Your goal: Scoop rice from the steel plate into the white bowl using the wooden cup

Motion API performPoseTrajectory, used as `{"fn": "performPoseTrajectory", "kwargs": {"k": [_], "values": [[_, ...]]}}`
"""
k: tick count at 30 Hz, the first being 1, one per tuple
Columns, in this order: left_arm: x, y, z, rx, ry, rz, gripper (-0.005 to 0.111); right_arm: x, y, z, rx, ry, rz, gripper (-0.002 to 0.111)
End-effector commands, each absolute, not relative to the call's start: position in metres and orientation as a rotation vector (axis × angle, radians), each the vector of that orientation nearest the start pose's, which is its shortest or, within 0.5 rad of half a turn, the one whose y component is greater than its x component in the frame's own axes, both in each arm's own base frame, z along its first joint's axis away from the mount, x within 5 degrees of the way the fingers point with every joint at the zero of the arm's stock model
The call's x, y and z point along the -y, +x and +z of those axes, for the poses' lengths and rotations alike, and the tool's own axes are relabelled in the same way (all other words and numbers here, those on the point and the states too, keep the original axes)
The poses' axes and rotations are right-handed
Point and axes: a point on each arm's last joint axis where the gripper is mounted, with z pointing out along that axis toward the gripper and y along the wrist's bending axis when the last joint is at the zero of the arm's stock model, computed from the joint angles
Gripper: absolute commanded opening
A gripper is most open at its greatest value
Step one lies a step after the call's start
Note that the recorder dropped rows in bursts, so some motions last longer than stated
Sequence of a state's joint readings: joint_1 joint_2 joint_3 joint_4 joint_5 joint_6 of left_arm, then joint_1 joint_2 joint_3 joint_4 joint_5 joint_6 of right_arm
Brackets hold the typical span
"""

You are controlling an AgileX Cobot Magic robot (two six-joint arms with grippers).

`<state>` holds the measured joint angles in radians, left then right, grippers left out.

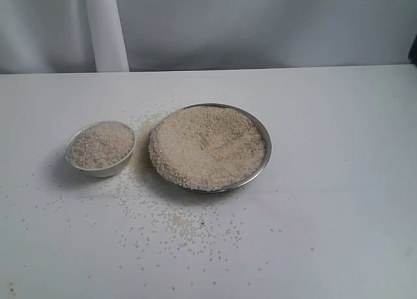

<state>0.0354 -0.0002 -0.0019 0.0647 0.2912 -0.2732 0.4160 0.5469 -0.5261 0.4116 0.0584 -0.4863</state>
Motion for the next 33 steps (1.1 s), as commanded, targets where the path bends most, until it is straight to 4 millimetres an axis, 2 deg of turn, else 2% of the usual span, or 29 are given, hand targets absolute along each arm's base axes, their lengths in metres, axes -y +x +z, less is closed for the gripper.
{"fn": "performPoseTrajectory", "kwargs": {"k": [1, 6, 15, 22, 33], "values": [[-0.003, 0.055, 0.187, -1.755, -0.231, -0.12, 0.0, -0.042, 0.09, 0.349, -1.455, -0.371, 0.306, 0.0], [-0.003, 0.055, 0.187, -1.755, -0.231, -0.12, 0.0, -0.036, 0.074, 0.354, -1.388, -0.37, 0.303, 0.0], [-0.003, 0.055, 0.187, -1.755, -0.231, -0.12, 0.0, -0.029, 0.056, 0.358, -1.329, -0.373, 0.305, 0.0], [-0.003, 0.055, 0.187, -1.755, -0.231, -0.12, 0.0, -0.031, 0.055, 0.352, -1.382, -0.417, 0.305, 0.0], [-0.003, 0.055, 0.187, -1.755, -0.231, -0.12, 0.0, -0.03, 0.055, 0.355, -1.357, -0.402, 0.298, 0.0]]}}
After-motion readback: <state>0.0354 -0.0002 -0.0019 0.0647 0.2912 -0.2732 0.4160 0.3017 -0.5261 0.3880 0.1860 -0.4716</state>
